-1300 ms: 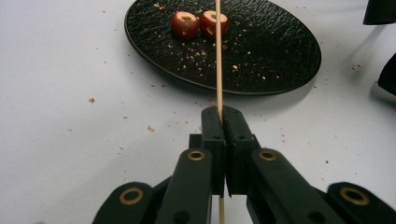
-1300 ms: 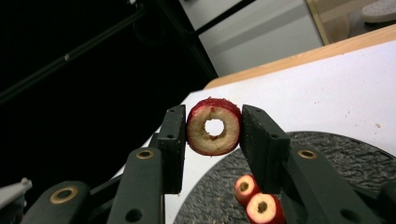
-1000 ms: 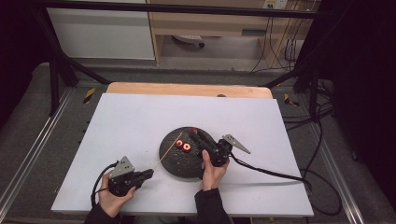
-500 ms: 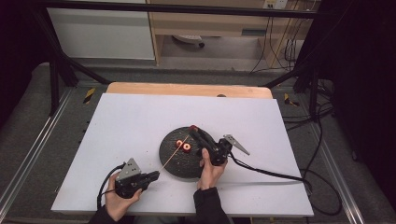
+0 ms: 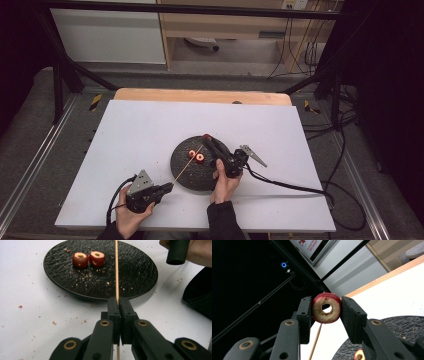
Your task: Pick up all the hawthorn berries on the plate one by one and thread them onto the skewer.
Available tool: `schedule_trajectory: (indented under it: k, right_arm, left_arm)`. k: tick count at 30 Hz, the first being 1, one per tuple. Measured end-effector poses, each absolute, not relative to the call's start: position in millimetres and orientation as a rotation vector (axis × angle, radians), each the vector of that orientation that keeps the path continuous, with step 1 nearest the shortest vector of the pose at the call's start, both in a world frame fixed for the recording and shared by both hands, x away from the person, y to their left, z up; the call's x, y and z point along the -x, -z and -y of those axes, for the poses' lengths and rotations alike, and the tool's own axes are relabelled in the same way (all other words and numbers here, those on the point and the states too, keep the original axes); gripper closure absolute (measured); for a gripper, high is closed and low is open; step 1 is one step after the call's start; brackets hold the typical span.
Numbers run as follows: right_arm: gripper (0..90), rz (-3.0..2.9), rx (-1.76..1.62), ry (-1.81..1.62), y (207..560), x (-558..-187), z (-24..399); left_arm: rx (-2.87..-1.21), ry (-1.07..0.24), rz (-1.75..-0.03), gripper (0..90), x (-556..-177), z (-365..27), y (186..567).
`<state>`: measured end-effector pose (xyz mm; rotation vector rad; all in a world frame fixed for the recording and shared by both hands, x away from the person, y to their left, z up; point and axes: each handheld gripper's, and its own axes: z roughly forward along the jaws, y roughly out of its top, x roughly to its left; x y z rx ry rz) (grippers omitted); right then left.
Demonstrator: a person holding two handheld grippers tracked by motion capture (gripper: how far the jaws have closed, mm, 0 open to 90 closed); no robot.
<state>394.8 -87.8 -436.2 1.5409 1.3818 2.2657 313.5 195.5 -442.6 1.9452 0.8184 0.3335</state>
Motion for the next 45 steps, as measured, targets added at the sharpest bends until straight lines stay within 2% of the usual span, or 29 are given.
schedule_trajectory:
  k: [23, 45]
  right_arm:
    - [62.3, -1.387, -1.547, -2.307, 438, -392, 87]
    - [62.2, -1.487, -1.501, -2.286, 444, -375, 85]
  left_arm:
    - [-1.871, -0.35, -0.867, 88.3, -320, -169, 436]
    - [-1.843, -0.318, -0.862, 88.4, -357, -135, 410]
